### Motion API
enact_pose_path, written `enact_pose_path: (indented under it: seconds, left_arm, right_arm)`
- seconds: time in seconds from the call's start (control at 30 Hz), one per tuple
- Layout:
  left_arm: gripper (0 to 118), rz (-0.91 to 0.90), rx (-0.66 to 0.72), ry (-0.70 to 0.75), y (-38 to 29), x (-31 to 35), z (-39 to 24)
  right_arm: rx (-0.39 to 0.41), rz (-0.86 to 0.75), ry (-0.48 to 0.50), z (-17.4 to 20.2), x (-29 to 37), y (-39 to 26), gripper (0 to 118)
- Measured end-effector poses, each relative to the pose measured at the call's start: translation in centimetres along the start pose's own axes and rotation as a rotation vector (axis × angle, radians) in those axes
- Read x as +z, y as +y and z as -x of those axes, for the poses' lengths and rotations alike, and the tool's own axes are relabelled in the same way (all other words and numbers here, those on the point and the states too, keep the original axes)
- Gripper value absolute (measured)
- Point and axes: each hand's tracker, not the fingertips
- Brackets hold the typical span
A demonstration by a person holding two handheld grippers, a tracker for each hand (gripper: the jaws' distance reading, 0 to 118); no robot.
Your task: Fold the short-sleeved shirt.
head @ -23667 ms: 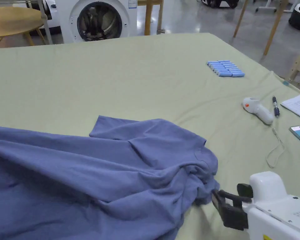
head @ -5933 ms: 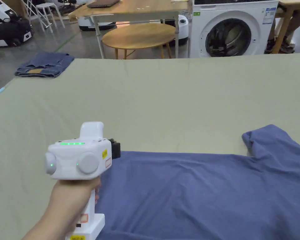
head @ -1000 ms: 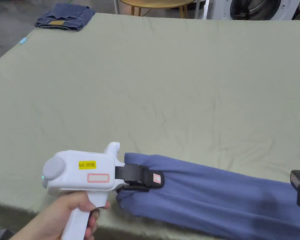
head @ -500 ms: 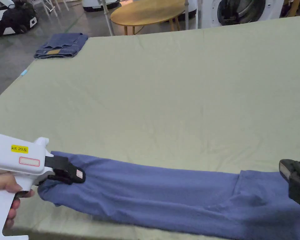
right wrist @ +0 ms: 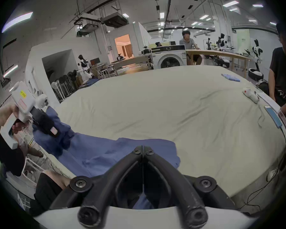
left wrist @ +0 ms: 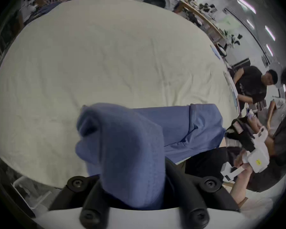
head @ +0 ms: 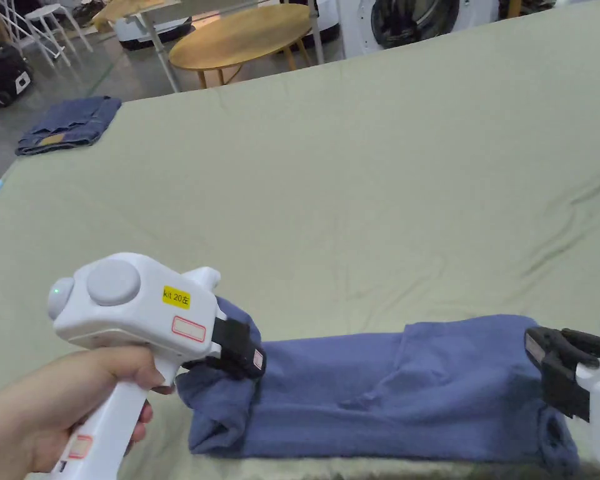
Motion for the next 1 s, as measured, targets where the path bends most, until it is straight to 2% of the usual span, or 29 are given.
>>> enact_pose_path:
  seconds: [0.07, 0.1, 0.17, 0.2, 0.3, 0.37, 0.4, 0.53, 0.67, 0.77, 0.9, 1.0]
  left_arm:
    - [13, -0.028, -0.016, -0.049, 0.0, -2.0, -0.8]
    - [13, -0.045, -0.019, -0.102, 0.0, -2.7, -1.2]
    - [89, -0.081, 0.04, -0.167, 0.1, -3.4, -2.0]
    - [108, -0.089, 0.049, -0.195, 0.0, -3.1, -2.5]
    - [111, -0.177, 0.011, -0.247, -1.0, -0.3, -3.5]
    - [103, -0.231, -0.017, -0.13, -1.9, 0.9, -3.5]
    - [92, -0.248, -0.049, -0.068, -2.5, 1.1, -3.4]
    - [6, -0.184, -0.052, 0.132, -3.6, -2.4, -4.1]
    - [1, -0.145, -0.136, 0.145, -3.8, -7.4, -6.5]
    - [0, -0.132, -0.166, 0.138, -4.1, -9.6, -9.0]
    - [0, -0.11, -0.279, 0.03, -5.4, -8.7, -10.9]
    - [0, -0.206, -0.229, -0.098, -5.8, -4.3, -9.1]
  right_arm:
    - [-0.017, 0.007, -0.011, -1.3, 0.5, -0.5, 0]
    - [-0.03, 0.009, -0.019, -1.9, 0.7, -0.7, 0]
    - [-0.062, 0.019, -0.032, -3.0, 0.9, -1.1, 0]
    - [-0.073, 0.024, -0.037, -3.5, 0.9, -1.3, 0]
    - [-0.08, 0.025, -0.047, -4.2, 1.2, -1.7, 0]
    - [-0.085, 0.024, -0.046, -4.3, 1.3, -1.8, 0]
    - [-0.089, 0.022, -0.041, -4.3, 1.3, -1.8, 0]
    - [-0.066, 0.03, -0.03, -3.7, 0.8, -2.0, 0]
    - [-0.055, 0.033, -0.012, -2.8, 1.1, -2.2, 0]
    - [-0.015, 0.034, -0.019, -2.2, 1.8, -2.2, 0]
    - [0.017, 0.044, -0.039, -1.9, 2.3, -2.4, 0]
    - [0.016, 0.058, -0.044, -1.6, 2.1, -2.3, 0]
